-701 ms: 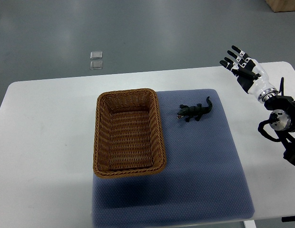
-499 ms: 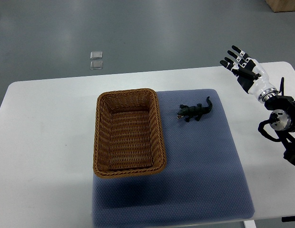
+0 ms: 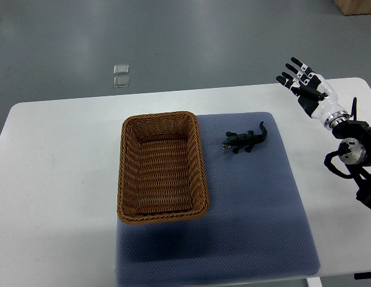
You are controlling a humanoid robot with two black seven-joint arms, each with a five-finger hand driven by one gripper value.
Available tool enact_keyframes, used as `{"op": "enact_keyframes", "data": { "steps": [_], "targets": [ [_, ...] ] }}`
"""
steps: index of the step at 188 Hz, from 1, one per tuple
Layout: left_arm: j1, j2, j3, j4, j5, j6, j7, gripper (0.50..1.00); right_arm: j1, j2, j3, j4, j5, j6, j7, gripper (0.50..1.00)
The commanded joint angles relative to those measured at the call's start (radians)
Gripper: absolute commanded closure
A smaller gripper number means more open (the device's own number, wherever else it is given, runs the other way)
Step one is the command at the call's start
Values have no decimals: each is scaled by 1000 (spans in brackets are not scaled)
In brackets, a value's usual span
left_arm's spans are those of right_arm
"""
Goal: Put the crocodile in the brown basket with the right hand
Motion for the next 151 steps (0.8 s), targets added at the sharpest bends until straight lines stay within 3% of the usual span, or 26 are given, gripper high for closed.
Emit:
{"op": "enact_keyframes", "data": {
  "steps": [1, 151],
  "targets": [
    [0, 0, 0, -2, 0, 0, 0, 500, 1, -1, 0, 0, 0, 2, 0, 572],
    [0, 0, 0, 0, 0, 0, 0, 500, 11, -24, 6, 2, 0, 20, 2, 572]
  ]
}}
